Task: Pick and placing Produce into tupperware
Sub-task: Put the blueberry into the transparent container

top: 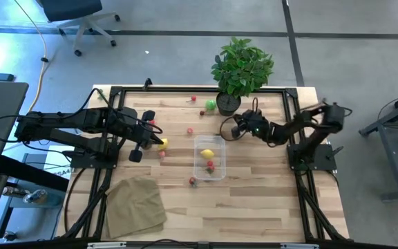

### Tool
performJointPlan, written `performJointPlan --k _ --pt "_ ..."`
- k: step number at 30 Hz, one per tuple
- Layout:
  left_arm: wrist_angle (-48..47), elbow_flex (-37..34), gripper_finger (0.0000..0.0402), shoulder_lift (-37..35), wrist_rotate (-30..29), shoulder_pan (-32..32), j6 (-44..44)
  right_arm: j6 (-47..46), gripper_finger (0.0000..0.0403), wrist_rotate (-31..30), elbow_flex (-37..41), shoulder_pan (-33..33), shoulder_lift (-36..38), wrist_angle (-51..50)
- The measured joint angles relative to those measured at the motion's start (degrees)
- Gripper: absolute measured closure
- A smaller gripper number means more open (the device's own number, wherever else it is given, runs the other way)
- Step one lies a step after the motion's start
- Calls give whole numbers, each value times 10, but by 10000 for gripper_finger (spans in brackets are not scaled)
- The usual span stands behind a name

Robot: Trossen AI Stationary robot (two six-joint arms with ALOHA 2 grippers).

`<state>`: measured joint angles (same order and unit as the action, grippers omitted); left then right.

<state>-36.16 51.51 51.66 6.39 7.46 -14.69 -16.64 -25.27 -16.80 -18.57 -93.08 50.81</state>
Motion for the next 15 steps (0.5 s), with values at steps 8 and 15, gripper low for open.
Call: performJointPlan --k 8,15 --pt "0 0 401 0 0 0 0 0 357 0 0 83 148 -100" --pt "0 0 401 0 0 0 0 0 357 42 0 152 282 -114"
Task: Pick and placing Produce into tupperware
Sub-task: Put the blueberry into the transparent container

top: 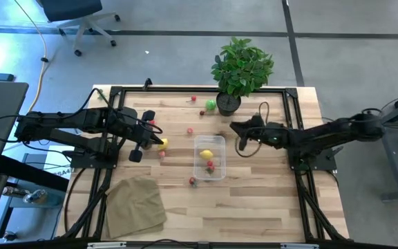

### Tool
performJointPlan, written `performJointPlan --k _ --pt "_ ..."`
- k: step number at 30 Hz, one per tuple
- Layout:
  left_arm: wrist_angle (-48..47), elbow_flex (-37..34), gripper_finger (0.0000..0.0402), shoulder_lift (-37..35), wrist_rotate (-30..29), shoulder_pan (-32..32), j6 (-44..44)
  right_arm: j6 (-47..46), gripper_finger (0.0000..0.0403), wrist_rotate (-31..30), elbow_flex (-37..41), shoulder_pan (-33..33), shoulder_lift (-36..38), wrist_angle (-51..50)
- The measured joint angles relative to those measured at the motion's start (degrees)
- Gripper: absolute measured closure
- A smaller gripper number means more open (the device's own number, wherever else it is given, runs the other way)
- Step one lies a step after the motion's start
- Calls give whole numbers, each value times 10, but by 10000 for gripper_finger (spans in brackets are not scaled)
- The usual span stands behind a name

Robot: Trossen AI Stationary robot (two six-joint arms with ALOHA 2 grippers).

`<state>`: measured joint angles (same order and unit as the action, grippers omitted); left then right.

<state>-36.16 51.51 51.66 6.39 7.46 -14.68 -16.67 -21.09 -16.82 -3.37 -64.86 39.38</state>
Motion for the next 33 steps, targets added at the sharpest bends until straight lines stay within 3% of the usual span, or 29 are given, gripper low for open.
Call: performJointPlan --k 5,12,17,22,33 --pt "0 0 401 0 0 0 0 -13 357 38 -29 40 68 -56" --pt "0 0 401 0 0 0 0 3 357 86 -178 72 56 -321" --pt "0 0 401 0 0 0 0 8 357 133 -293 77 -32 -491" --pt "0 0 401 0 0 0 0 28 357 200 -382 77 -164 -559" --pt "0 0 401 0 0 0 0 97 357 218 -568 76 -380 -746"
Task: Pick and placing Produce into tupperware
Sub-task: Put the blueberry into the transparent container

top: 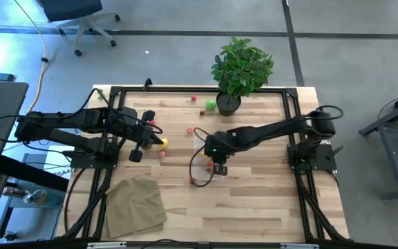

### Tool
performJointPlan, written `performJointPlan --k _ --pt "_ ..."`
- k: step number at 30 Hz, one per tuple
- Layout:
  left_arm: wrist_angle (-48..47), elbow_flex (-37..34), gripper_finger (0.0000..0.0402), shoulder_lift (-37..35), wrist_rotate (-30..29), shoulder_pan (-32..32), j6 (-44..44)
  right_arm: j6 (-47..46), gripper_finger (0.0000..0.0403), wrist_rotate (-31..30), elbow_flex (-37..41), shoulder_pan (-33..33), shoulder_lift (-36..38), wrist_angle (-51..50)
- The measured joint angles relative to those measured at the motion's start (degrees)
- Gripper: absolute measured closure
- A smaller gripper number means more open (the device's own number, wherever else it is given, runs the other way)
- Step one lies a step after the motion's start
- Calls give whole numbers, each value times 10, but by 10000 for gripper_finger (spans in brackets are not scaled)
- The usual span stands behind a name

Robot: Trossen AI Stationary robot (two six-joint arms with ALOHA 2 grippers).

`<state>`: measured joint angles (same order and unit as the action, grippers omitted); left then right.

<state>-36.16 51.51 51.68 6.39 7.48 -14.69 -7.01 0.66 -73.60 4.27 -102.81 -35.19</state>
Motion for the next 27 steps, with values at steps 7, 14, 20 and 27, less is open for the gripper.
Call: performJointPlan --k 7,14,20,27 --pt "0 0 401 0 0 0 0 15 357 25 -47 0 -55 -48" --pt "0 0 401 0 0 0 0 16 357 28 -43 -2 -67 -47" --pt "0 0 401 0 0 0 0 21 357 39 -43 -1 -67 -44" --pt "0 0 401 0 0 0 0 21 321 36 -43 -2 -67 -41"
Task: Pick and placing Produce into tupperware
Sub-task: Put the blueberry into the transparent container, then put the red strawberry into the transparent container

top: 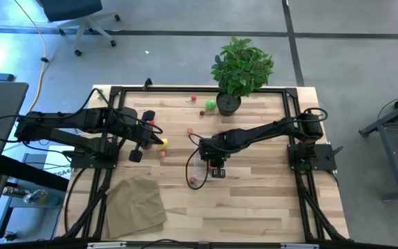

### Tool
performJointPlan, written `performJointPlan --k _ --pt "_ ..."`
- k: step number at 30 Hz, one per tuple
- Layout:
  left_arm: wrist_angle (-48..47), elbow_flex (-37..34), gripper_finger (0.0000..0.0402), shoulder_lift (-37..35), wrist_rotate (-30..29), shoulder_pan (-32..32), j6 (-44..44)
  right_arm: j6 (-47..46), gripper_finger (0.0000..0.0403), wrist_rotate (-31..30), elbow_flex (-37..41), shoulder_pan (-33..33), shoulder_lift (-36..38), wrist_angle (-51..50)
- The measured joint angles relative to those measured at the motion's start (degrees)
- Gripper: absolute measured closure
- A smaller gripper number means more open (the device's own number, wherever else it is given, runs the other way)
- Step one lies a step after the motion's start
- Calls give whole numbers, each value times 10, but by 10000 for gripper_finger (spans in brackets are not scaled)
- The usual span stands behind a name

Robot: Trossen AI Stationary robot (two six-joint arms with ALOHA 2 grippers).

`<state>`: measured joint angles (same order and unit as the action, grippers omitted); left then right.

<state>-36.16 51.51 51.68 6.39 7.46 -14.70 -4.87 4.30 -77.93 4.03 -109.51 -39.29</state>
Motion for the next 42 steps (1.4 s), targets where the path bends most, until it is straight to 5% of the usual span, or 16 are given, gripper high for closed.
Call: performJointPlan --k 15,35,42 --pt "0 0 401 0 0 0 0 32 284 0 0 -10 33 -2" --pt "0 0 401 0 0 0 0 7 284 -222 3 -10 319 -107" --pt "0 0 401 0 0 0 0 -44 284 -235 165 -10 451 -16"
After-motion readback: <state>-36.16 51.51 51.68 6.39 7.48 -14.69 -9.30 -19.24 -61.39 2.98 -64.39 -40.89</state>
